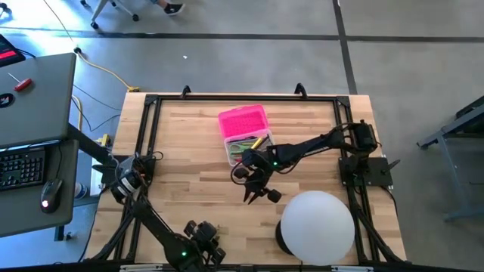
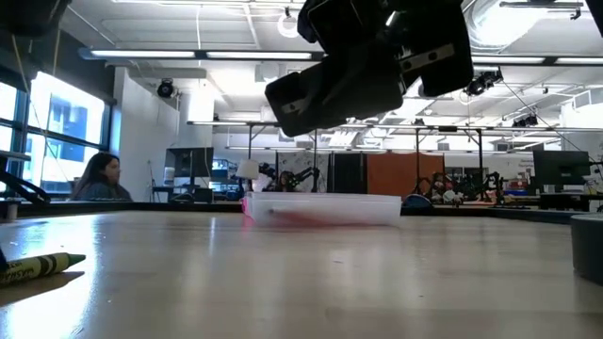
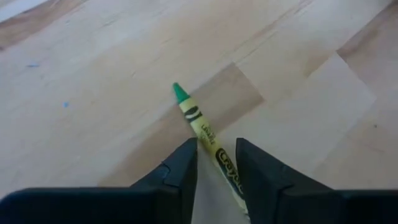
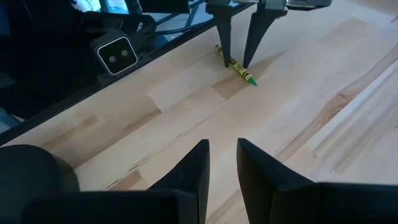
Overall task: Pick & place school supplies into a supply box
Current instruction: Put the green crayon into the pink supply box
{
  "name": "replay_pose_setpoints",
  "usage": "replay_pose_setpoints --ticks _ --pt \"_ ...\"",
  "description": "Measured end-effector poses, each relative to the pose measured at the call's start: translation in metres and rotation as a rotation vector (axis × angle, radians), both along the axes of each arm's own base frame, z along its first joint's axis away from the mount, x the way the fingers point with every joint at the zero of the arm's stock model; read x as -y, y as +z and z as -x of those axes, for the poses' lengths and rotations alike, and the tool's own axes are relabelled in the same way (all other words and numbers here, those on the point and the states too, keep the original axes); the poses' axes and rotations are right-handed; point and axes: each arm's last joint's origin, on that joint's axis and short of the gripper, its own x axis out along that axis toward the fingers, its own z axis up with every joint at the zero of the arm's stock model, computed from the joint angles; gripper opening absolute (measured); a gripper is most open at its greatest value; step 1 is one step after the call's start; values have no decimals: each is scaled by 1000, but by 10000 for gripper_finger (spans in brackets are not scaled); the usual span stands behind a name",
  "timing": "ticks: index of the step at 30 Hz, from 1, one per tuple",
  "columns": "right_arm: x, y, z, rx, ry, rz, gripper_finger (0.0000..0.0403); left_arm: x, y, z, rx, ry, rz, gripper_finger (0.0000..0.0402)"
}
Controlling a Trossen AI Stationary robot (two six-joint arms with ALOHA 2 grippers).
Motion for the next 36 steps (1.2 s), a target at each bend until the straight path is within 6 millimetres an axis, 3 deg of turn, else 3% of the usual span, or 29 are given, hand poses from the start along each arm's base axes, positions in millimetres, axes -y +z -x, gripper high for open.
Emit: replay_pose_setpoints --ticks 11,18,22,27,31,36 --pt "0 0 0 -3 2 2 59 -7 -11 1 -17 21 -116 89" --pt "0 -1 0 -4 2 2 59 -24 -17 2 -53 31 -231 51" --pt "0 -1 1 -17 -6 -6 59 -43 -29 -2 -56 67 -268 72" --pt "-2 -2 2 -43 0 -4 59 -60 -46 -4 -46 101 -249 129" --pt "-6 -4 5 -75 10 -2 59 -65 -52 -2 -13 105 -271 164" --pt "-9 -6 8 -110 18 0 59 -60 -55 4 7 85 -283 177"
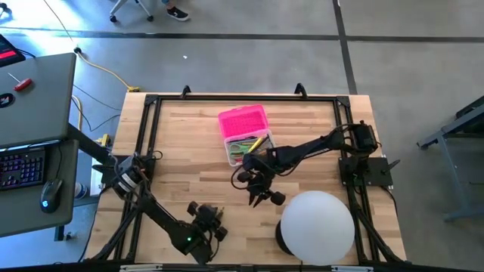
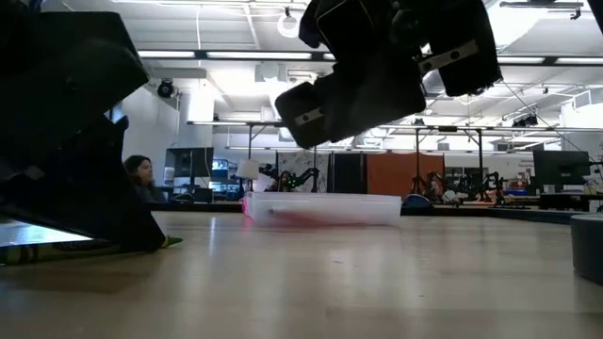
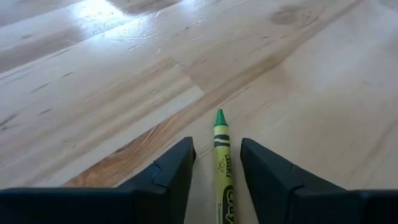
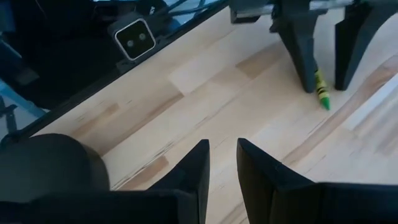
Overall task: Pick & place school supplies into a supply box
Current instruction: Put the green crayon into the pink supply box
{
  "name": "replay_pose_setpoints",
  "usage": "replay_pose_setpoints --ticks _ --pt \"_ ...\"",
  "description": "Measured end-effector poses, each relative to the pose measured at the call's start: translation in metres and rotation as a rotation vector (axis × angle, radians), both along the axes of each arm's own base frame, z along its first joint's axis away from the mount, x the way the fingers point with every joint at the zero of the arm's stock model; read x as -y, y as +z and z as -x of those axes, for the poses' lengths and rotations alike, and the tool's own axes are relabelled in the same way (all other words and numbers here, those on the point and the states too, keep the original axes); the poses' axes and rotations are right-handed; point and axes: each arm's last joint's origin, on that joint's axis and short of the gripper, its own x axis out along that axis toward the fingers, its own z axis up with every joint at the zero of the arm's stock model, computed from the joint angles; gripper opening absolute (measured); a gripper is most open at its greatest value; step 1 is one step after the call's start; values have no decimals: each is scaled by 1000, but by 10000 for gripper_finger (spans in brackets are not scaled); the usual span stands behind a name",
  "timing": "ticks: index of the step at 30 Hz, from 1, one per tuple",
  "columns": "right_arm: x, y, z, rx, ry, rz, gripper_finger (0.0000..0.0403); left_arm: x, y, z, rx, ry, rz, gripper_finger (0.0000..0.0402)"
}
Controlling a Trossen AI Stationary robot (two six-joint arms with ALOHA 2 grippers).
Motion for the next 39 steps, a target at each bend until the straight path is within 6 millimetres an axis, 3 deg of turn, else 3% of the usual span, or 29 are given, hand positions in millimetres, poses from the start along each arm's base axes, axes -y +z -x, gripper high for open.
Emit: replay_pose_setpoints --ticks 8,15,27,33,39 --pt "-1 -2 2 -28 5 5 59 14 -3 17 15 -35 -6 171" --pt "0 -3 4 -44 6 7 59 22 -21 28 83 -57 -89 170" --pt "-1 -3 3 -16 30 15 59 25 -30 32 175 -52 -111 164" --pt "-10 1 9 -64 31 24 59 16 -39 39 211 -73 -149 111" --pt "-4 32 26 -34 -4 136 59 10 -36 33 217 -54 -151 39"
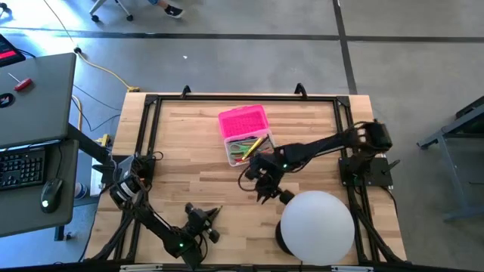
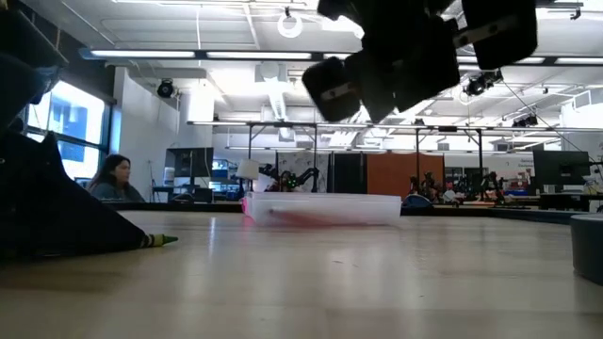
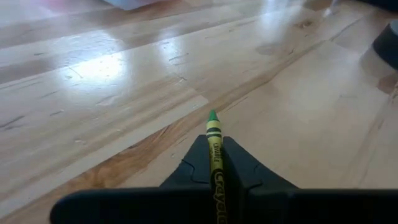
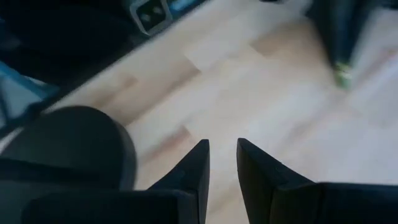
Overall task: Pick & place school supplies into a supply box
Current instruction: Put the green crayon into the pink supply box
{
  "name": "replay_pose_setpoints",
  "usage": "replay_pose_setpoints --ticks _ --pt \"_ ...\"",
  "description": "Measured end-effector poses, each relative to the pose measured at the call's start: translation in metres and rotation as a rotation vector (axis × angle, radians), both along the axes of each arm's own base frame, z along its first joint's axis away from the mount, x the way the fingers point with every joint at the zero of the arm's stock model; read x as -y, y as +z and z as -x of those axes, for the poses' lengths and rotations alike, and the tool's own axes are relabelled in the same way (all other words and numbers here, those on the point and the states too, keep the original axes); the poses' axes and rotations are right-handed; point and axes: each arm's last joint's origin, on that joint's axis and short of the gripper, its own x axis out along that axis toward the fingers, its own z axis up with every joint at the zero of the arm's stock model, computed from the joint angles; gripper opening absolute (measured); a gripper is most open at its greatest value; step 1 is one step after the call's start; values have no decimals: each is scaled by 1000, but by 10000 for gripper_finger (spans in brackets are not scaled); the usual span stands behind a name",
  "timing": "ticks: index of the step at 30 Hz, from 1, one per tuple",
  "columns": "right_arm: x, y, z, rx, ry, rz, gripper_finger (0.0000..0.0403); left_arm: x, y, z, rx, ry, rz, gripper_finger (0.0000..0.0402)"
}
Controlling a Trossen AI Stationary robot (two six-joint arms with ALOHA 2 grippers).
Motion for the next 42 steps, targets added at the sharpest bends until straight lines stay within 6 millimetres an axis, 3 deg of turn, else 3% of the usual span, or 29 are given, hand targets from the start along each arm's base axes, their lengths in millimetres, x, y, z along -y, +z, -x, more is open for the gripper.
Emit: replay_pose_setpoints --ticks 6,9,11,14,18,23,29,32,36,42 --pt "36 29 27 86 -172 138 59 -8 19 -5 -68 61 76 45" --pt "59 34 48 114 -326 167 59 -19 38 -8 -128 71 46 51" --pt "73 34 65 145 -439 177 59 -32 52 -12 -265 74 49 47" --pt "88 26 91 189 -605 182 59 -53 69 -25 -388 65 53 41" --pt "94 8 127 272 -743 174 59 -87 96 -52 -410 17 -5 48" --pt "90 -16 164 391 -796 131 59 -136 132 -89 -401 -96 -52 56" --pt "84 -25 189 644 -786 114 59 -197 169 -124 -335 -269 -114 50" --pt "82 -19 197 782 -796 56 59 -236 171 -137 -301 -323 -62 54" --pt "80 -25 205 809 -807 26 59 -278 150 -148 -294 -314 24 56" --pt "79 -36 207 741 -823 12 59 -307 124 -160 -266 -331 89 58"
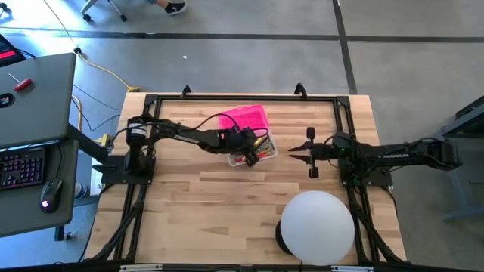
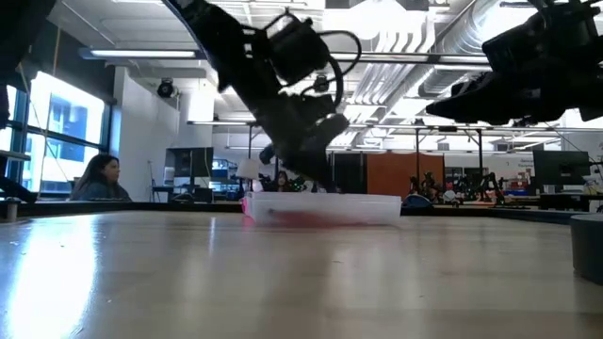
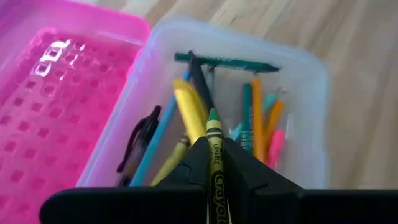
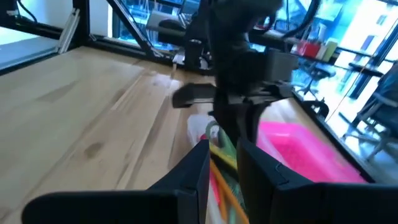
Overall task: Pick & place school supplies into a supply box
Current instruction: Put the green crayon into the pink supply box, then close the pink supply box
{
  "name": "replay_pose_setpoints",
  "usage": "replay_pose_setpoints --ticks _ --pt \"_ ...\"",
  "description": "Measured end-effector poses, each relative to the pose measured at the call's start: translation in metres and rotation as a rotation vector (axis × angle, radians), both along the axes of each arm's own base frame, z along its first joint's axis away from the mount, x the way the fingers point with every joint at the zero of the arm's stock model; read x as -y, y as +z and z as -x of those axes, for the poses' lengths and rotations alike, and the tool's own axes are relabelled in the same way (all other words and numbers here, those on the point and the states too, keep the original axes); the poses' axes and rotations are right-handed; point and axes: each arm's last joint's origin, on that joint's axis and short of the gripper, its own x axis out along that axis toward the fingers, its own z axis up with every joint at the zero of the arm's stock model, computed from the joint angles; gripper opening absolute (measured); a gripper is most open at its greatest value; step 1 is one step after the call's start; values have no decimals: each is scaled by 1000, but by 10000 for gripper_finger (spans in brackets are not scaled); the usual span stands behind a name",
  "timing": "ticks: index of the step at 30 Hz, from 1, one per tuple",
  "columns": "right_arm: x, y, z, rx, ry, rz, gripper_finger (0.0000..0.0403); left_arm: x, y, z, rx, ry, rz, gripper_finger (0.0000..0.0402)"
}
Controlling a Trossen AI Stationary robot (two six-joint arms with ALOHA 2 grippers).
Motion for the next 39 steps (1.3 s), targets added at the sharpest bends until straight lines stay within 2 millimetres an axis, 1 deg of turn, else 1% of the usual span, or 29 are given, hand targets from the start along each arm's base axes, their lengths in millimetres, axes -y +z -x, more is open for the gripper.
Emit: replay_pose_setpoints --ticks 2,4,7,14,17,20,23,26,28,30,33,34,35,36,39 --pt "0 -1 0 -7 0 -35 59 -1 -5 0 -14 2 0 63" --pt "-1 -3 0 -28 -4 -74 59 0 -3 -1 6 -4 -9 76" --pt "-1 -6 0 -59 -12 -126 59 0 -1 -2 14 3 -25 104" --pt "-1 -16 2 -157 -22 -172 59 -1 -1 -1 -2 6 -39 173" --pt "-1 -17 2 -171 -24 -174 59 -2 8 1 23 61 -87 185" --pt "-1 -15 2 -151 -26 -151 59 -5 21 3 30 132 -142 187" --pt "0 -11 1 -106 -39 -120 59 -7 37 3 25 151 -195 178" --pt "2 -2 -1 -8 -106 -127 59 -11 58 7 9 169 -227 156" --pt "4 5 -2 66 -138 -136 59 -16 68 16 -44 188 -244 130" --pt "4 9 -2 103 -139 -129 59 -25 81 26 -88 218 -252 94" --pt "3 9 -2 103 -115 -130 58 -36 104 44 -99 265 -260 30" --pt "3 8 -3 95 -110 -135 56 -39 111 51 -103 279 -260 18" --pt "3 7 -3 87 -110 -138 53 -43 117 57 -101 290 -264 13" --pt "3 6 -4 80 -110 -138 48 -45 124 62 -93 294 -271 17" --pt "4 2 -7 56 -119 -149 26 -52 140 83 -118 330 -285 40"
